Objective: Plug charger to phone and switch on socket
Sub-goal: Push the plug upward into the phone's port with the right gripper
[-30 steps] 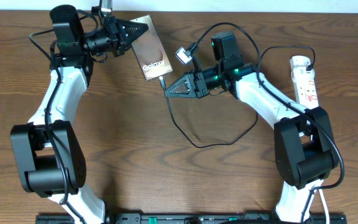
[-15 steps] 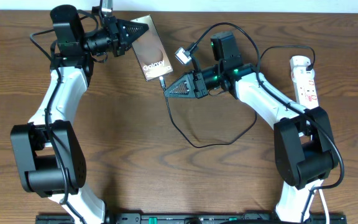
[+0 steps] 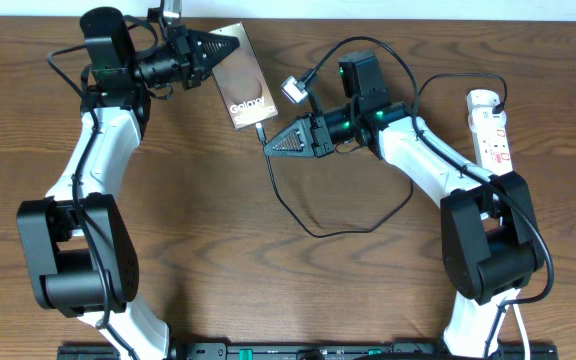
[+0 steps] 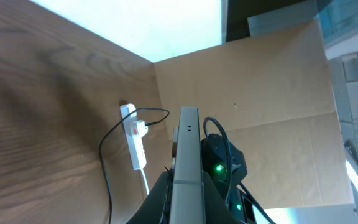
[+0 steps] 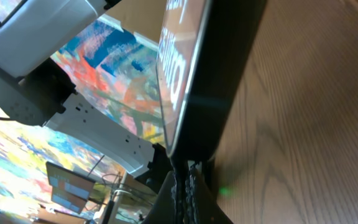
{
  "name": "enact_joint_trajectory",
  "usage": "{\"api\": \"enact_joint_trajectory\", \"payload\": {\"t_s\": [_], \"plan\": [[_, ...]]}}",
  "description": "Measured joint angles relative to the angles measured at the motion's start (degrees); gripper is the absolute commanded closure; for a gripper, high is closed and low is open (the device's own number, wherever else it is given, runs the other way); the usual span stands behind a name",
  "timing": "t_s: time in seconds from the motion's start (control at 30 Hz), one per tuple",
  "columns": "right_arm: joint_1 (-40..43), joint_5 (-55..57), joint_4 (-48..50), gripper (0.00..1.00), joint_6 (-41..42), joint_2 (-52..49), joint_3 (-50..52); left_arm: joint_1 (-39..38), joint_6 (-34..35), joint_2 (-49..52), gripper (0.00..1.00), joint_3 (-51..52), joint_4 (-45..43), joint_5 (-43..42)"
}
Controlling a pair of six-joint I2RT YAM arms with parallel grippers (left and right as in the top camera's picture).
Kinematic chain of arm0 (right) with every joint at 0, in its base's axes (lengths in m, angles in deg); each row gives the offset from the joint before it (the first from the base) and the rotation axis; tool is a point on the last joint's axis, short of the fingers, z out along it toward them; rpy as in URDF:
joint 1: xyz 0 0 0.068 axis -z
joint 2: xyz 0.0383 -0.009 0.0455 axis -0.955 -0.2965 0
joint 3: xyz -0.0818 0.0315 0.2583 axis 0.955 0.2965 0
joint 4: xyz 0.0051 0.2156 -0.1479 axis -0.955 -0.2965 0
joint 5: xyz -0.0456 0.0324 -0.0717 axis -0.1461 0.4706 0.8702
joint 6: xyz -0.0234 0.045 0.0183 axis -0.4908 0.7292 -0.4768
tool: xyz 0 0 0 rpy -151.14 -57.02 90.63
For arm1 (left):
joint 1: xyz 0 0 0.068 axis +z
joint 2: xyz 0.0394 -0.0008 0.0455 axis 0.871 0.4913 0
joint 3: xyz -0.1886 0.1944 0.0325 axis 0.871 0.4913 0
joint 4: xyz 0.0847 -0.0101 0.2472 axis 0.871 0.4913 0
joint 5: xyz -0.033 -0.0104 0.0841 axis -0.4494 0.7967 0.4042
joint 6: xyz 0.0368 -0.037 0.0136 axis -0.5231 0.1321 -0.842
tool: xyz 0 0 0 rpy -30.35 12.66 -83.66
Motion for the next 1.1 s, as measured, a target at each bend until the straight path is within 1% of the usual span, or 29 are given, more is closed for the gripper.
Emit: {"api": "enact_joint_trajectory", "payload": {"t_s": [0.33, 0.77, 1.1], "plan": [[0.00, 0.02, 6.64, 0.99, 5.22, 0.00, 0.13, 0.00, 0.04, 0.00, 0.93, 0.00, -0.48, 0.02], [0.00, 0.31, 7.15, 0.99, 7.67, 0.00, 0.15, 0.00, 0.00, 0.02, 0.93, 0.00, -0.48, 0.00], [0.22, 0.48, 8.63, 0.99, 9.49, 0.00, 0.28, 0.02, -1.36, 0.02, 0.93, 0.00, -0.55, 0.00]]}}
